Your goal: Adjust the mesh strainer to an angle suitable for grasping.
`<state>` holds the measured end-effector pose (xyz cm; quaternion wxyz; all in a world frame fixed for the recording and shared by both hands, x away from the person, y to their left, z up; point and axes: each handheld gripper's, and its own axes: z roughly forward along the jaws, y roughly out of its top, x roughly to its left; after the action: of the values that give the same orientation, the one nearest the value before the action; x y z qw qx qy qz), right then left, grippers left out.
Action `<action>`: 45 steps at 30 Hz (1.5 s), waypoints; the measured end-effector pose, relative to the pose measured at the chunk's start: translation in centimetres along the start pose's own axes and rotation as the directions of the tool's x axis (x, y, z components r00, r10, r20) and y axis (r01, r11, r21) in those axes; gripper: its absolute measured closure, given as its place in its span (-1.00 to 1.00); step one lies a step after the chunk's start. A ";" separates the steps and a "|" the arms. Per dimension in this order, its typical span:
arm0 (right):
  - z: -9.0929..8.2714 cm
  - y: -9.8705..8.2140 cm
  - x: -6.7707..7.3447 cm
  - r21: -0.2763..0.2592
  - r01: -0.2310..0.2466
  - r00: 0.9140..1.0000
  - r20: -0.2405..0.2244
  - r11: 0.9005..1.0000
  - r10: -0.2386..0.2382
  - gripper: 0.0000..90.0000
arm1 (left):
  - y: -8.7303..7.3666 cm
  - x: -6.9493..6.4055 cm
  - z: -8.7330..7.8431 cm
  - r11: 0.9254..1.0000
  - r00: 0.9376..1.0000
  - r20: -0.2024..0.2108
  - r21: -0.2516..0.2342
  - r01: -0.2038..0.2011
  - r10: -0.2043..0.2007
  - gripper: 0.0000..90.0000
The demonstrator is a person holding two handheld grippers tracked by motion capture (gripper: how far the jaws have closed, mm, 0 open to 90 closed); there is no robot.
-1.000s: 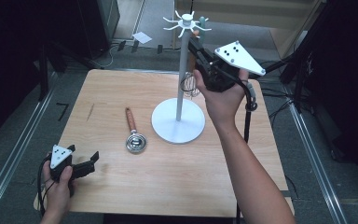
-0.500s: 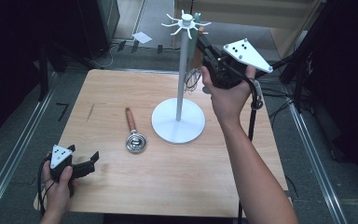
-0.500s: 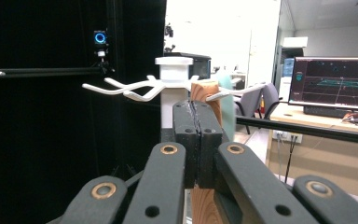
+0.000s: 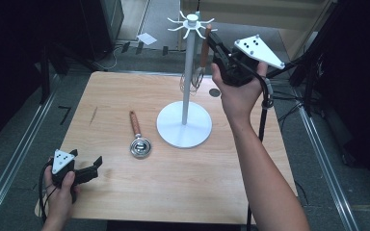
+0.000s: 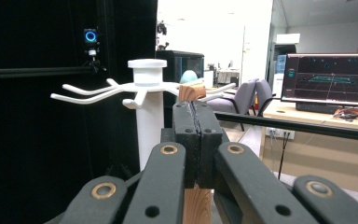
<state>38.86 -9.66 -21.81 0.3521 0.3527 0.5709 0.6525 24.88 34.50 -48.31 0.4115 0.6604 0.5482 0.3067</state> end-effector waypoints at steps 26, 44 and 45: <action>-2.3 -3.5 -0.5 0.037 -0.002 0.999 -0.038 0.999 0.003 0.20 | 0.0 -0.2 0.1 1.000 0.999 -0.032 0.003 -0.012 0.012 -0.84; -6.3 -11.5 -0.1 0.179 0.031 0.998 -0.055 0.983 -0.021 -0.01 | 0.8 -1.2 0.9 1.000 0.998 -0.066 0.027 -0.011 0.013 -0.53; -6.6 -11.9 -0.2 0.180 0.030 0.998 -0.054 0.983 -0.020 -0.01 | 0.9 -1.3 0.9 0.999 0.998 -0.060 0.030 -0.015 0.017 -0.48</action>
<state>33.95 -11.87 -34.34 0.3119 0.3591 0.6411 0.6023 25.83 33.03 -47.84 0.3826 0.6613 0.5594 0.3215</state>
